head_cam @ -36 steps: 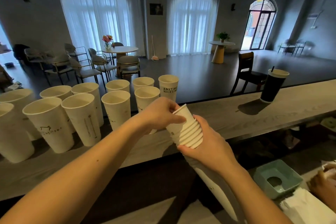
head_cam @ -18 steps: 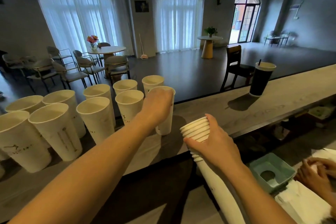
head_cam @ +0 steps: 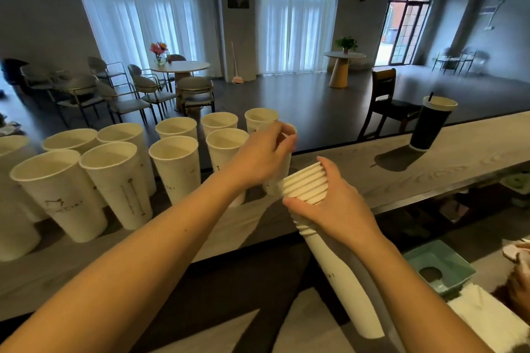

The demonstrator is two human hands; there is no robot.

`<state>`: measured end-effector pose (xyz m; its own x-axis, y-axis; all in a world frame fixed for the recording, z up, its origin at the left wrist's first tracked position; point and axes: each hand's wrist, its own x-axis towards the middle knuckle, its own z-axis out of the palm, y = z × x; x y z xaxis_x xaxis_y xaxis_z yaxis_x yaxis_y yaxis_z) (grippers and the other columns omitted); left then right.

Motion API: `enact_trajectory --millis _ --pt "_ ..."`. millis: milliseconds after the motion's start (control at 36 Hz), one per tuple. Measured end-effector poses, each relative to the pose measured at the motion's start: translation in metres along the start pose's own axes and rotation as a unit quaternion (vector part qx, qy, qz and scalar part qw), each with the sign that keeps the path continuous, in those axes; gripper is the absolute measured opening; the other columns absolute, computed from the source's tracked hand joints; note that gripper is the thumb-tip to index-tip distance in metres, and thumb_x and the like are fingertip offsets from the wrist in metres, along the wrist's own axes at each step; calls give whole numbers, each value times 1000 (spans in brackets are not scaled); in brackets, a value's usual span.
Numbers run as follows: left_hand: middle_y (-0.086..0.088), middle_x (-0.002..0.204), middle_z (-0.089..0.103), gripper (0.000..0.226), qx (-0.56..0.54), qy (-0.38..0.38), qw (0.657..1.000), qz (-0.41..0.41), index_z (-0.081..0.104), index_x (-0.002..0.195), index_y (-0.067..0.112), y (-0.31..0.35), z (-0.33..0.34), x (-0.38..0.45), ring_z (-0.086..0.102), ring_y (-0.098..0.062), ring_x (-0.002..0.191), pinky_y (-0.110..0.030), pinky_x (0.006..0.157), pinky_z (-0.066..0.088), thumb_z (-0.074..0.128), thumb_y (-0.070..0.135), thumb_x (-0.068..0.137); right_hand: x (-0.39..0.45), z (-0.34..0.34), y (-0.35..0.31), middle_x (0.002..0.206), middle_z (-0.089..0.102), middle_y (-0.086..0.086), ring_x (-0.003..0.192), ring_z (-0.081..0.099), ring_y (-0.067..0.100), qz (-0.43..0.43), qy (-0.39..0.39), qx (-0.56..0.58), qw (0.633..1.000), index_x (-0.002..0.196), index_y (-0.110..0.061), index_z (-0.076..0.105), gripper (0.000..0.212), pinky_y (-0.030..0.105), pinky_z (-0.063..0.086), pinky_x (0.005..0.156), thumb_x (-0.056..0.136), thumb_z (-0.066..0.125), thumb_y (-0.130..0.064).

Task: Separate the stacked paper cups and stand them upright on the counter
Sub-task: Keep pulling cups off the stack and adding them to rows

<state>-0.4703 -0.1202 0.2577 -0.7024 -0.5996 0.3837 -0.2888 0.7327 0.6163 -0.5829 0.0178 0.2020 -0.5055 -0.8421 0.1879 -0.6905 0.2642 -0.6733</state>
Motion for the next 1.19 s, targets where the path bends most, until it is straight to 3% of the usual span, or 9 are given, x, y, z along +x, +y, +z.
enact_trajectory --millis 139,306,417,556,750,917,1056,1139,1194 --pt "2 90 64 30 -18 -155 987 -23 62 98 19 -3 -23 -60 60 -12 83 -32 77 47 38 37 103 -7 21 -29 128 57 -6 111 57 19 -33 -33 12 999 148 -46 18 101 46 53 92 66 73 -68" --pt "8 84 68 26 -94 -72 990 -82 66 100 19 -41 -72 -134 62 0 75 -19 68 48 42 30 103 -22 71 -90 112 54 -24 112 55 8 -116 -130 61 983 142 -39 32 93 31 50 89 66 81 -60" --pt "3 91 71 26 -110 -2 987 -116 67 103 18 -64 -126 -194 66 -9 86 -24 76 52 43 28 103 -34 111 -134 135 41 -26 122 47 0 -178 -226 107 952 155 -43 12 114 18 41 91 66 82 -60" --pt "-4 92 71 28 -106 102 975 -164 69 105 16 -95 -186 -260 63 -14 81 -29 76 48 44 29 102 -53 169 -188 149 39 -21 128 45 1 -203 -293 144 923 154 -50 13 118 33 43 106 59 81 -70" --pt "3 95 69 25 -53 95 967 -230 66 107 22 -147 -287 -357 62 -11 91 -38 86 47 44 32 102 -102 264 -296 127 43 -34 111 48 -11 -239 -335 137 901 154 -46 17 110 6 38 80 67 85 -55" --pt "-11 106 67 32 -32 86 957 -274 64 109 6 -185 -370 -424 61 -24 97 -40 96 44 40 26 102 -141 328 -381 135 42 -23 121 44 1 -257 -336 117 898 156 -46 13 109 19 38 90 72 82 -56" --pt "-2 106 71 30 -50 63 956 -283 69 106 16 -209 -426 -471 64 -19 103 -42 99 45 42 30 101 -163 364 -434 139 44 -20 123 46 6 -274 -352 93 890 155 -50 10 106 25 41 94 74 79 -60" --pt "-16 120 66 40 -92 60 949 -295 66 116 7 -221 -451 -492 59 -31 116 -50 107 39 47 35 95 -174 380 -460 137 46 -19 120 47 6 -273 -368 90 884 153 -51 11 104 29 44 97 74 78 -59" --pt "-17 116 68 34 -119 71 944 -299 68 114 6 -229 -463 -503 63 -23 104 -44 101 44 49 29 98 -180 390 -474 128 47 -20 116 48 6 -278 -365 76 885 152 -55 10 103 31 46 96 74 78 -59"
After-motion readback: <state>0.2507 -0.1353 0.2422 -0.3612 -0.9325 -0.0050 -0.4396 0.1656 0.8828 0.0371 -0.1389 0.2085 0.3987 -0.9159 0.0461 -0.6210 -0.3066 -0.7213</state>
